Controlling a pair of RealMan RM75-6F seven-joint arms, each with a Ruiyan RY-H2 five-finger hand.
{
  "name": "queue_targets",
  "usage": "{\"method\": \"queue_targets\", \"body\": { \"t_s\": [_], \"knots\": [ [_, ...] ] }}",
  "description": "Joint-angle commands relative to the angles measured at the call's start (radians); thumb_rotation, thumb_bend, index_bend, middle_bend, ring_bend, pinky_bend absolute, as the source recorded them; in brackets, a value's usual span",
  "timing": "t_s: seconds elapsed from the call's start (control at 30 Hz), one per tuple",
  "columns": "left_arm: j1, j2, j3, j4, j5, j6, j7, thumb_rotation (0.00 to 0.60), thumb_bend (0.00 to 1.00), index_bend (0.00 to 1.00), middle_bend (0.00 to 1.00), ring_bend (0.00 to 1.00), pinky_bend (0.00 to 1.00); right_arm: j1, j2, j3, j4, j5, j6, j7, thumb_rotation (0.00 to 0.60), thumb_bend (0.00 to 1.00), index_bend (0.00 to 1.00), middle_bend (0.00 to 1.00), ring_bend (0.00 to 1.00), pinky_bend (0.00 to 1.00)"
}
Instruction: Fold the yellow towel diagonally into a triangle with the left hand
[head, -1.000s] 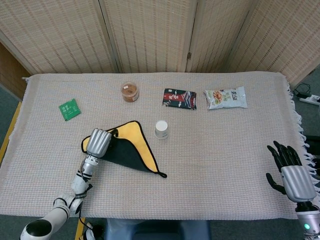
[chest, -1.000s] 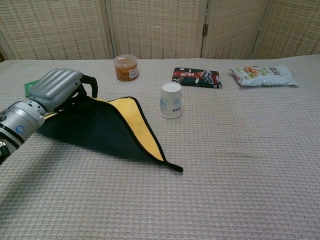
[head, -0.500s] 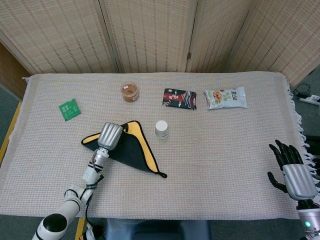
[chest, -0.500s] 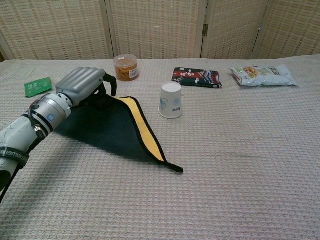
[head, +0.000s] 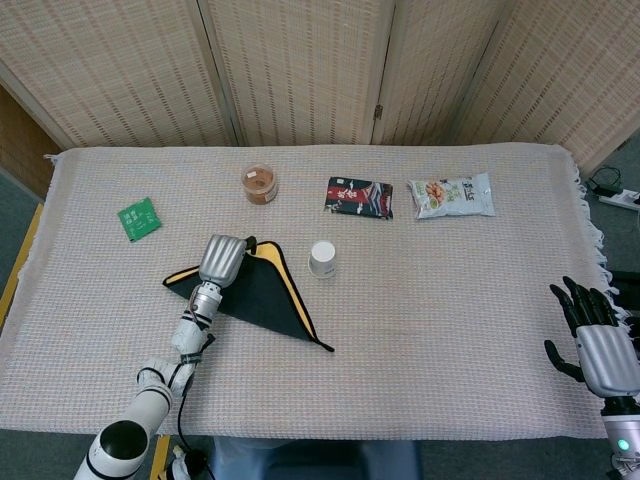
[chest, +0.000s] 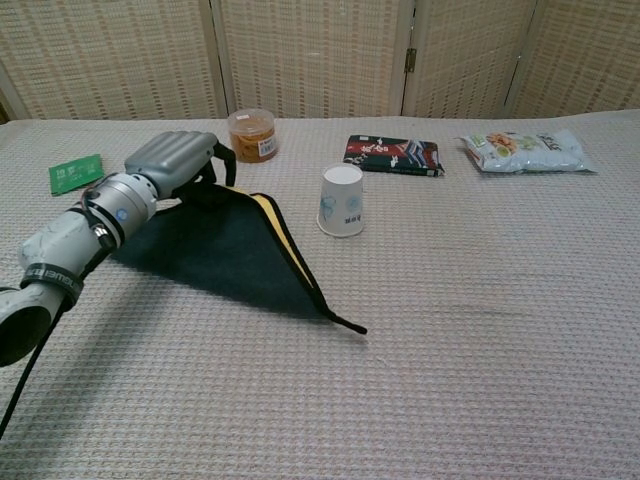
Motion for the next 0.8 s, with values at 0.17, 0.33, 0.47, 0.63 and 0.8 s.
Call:
{"method": "queue_targets", "body": {
  "t_s": [0.17,0.33,0.47,0.63,0.8],
  "knots": [
    [-0.015,-0.008,-0.007,0.013,-0.023,-0.034,-0.010,0.600,0.63,0.57,1.00,1.00,1.00,-0.004,0.001,0.003,-0.002,-0.001,0.010,0.001,0.600,0.45,0.00,0.00,0.00,0.00],
    [-0.033,-0.021,-0.005,0.018,-0.028,-0.045,-0.011,0.600,0.63,0.55,1.00,1.00,1.00,-0.005,0.003,0.007,-0.002,0.003,0.013,0.003,0.600,0.45,0.00,0.00,0.00,0.00],
    [-0.045,-0.034,-0.003,0.025,-0.032,-0.057,0.001,0.600,0.63,0.54,1.00,1.00,1.00,-0.005,0.004,0.007,-0.001,0.007,0.010,0.003,0.600,0.45,0.00,0.00,0.00,0.00],
    [-0.061,-0.041,-0.015,0.039,-0.053,-0.100,0.031,0.600,0.62,0.44,1.00,1.00,1.00,-0.007,0.007,0.003,-0.004,-0.001,0.012,0.005,0.600,0.45,0.00,0.00,0.00,0.00],
    [-0.070,-0.033,-0.032,0.038,-0.074,-0.080,0.042,0.600,0.59,0.28,1.00,1.00,1.00,-0.009,0.010,0.004,-0.004,0.001,0.014,0.012,0.600,0.45,0.00,0.00,0.00,0.00]
  ]
}}
